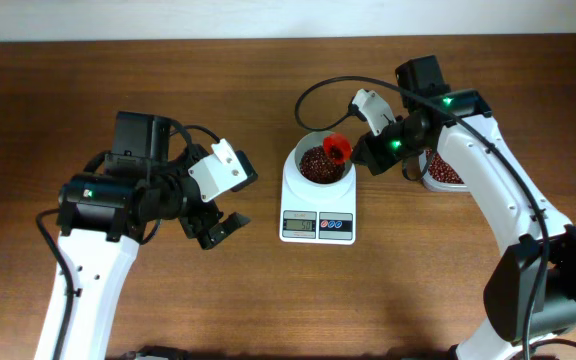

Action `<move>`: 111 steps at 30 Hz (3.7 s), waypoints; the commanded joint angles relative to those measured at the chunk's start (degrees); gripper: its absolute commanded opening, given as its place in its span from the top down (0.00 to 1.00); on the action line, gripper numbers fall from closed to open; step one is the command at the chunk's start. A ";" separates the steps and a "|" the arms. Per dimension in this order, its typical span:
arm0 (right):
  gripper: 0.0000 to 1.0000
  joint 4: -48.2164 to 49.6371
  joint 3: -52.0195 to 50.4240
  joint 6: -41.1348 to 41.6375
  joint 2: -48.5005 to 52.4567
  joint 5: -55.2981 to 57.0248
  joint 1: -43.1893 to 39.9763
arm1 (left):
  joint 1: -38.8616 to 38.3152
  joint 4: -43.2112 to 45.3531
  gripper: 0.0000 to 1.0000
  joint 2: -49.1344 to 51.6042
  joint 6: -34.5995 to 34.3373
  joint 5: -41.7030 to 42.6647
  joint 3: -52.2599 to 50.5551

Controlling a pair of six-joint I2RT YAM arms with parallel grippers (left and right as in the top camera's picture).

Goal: Scoop and weigh 50g on scale
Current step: 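Tip a few beans from the scoop into the bowl with right gripper, then move the scoop back over the bean tub with the right gripper, then lower the orange scoop onto the table right of the tub and release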

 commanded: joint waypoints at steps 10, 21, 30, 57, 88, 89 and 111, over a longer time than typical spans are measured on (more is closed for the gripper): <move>0.96 -1.09 1.49 2.60 -0.46 -7.58 0.26 | -0.07 -0.04 0.01 -0.17 -0.33 0.20 0.20; 0.96 -1.11 1.49 3.85 -0.46 -14.40 -5.57 | -0.07 -0.04 0.01 -0.17 -0.33 0.20 0.20; 0.96 -3.34 1.49 3.32 -0.46 -16.52 -19.45 | -0.07 -0.04 0.01 -0.17 -0.33 0.20 0.20; 0.96 -9.35 3.65 2.36 -3.10 38.49 -21.38 | -0.07 -0.04 0.01 -0.17 -0.33 0.17 0.20; 0.96 0.46 -51.28 5.16 -21.88 -23.82 -52.96 | -0.07 -0.04 0.01 -0.17 -0.33 0.20 0.20; 0.96 0.96 -51.43 5.14 -21.88 -23.78 -52.96 | -0.07 -0.04 0.01 -0.17 -0.33 0.20 0.20; 0.51 9.11 -51.43 4.96 -21.84 -13.03 -52.94 | -0.07 -0.04 0.01 -0.17 -0.33 0.20 0.20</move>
